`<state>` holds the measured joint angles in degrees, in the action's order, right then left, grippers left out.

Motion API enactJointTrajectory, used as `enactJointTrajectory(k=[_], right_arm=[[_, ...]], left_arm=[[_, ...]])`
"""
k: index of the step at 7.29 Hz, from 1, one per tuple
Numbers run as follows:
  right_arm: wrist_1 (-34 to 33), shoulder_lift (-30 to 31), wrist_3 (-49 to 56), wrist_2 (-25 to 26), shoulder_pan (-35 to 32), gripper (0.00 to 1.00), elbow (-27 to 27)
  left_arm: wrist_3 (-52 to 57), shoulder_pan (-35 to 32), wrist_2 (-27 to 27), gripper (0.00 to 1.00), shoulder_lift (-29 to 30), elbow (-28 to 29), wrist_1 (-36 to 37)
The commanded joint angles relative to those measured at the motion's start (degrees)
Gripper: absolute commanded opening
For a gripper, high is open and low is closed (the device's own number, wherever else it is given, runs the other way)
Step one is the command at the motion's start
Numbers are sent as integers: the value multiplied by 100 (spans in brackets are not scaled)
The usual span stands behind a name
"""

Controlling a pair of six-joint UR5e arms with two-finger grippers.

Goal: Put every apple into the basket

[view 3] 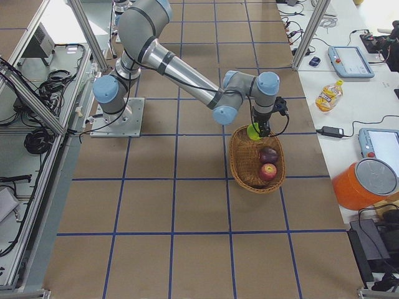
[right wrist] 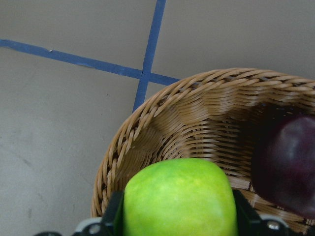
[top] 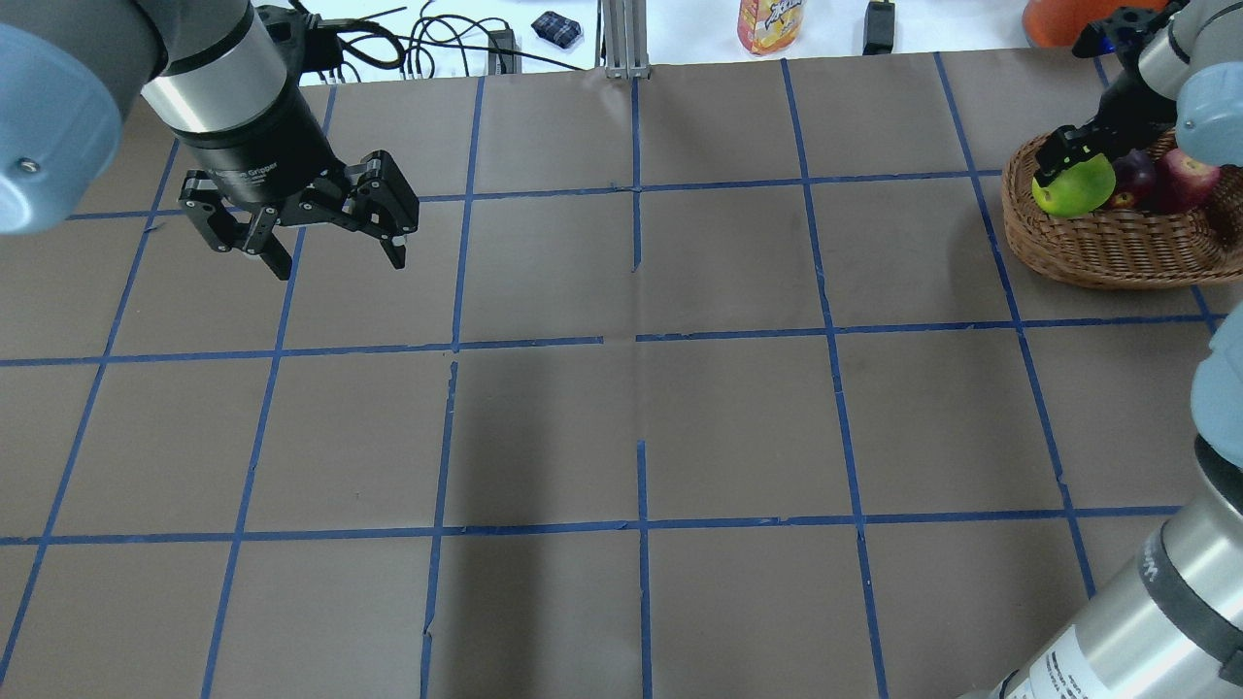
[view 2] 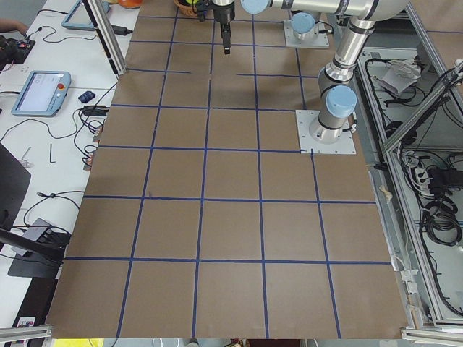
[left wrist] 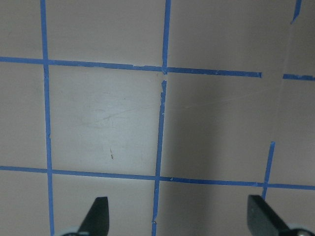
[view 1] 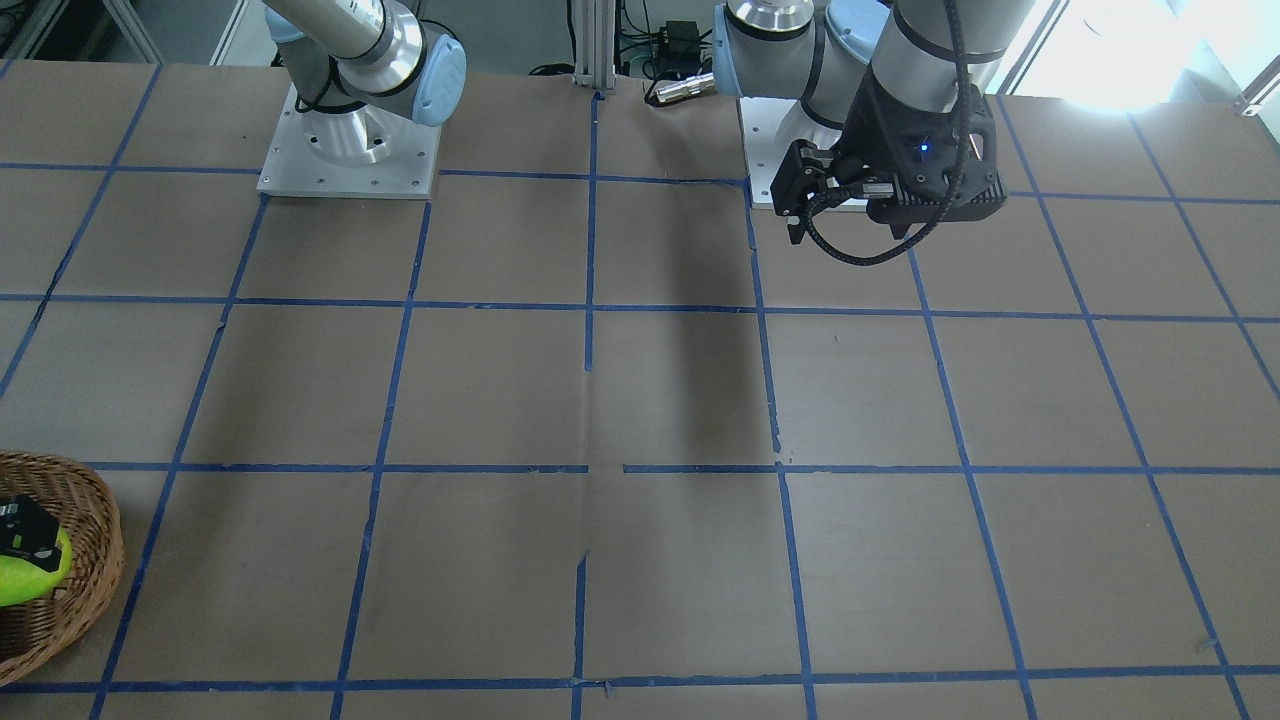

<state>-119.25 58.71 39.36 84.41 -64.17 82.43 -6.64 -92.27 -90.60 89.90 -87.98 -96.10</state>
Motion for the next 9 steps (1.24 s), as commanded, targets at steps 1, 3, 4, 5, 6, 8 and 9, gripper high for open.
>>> enactJointTrajectory(k=[1,3,4,5,6,8,9], right_arm=[[626,26,72,-48,45,100,-113],[1182,167,37,-48,10,100,-393],[1576,263,19,-22,-51,100,-621],[2146,516,-155,48,-313,100,-876],[2447,580,-679,214,-838,100,-1035],[2808,1043,-1707,786,-1779,100,-1185],[3185,1333,-2426,805,-2140,100,-1203]], left_arm=[[-12,-11,7,100,2,-17,13],[-13,-11,-2,100,1,-43,21],[-21,-11,7,100,10,-43,48],[-21,-11,7,100,2,-43,48],[-21,-11,-2,100,10,-17,57],[-21,-20,7,100,19,0,57],[-21,-28,7,100,10,-8,57]])
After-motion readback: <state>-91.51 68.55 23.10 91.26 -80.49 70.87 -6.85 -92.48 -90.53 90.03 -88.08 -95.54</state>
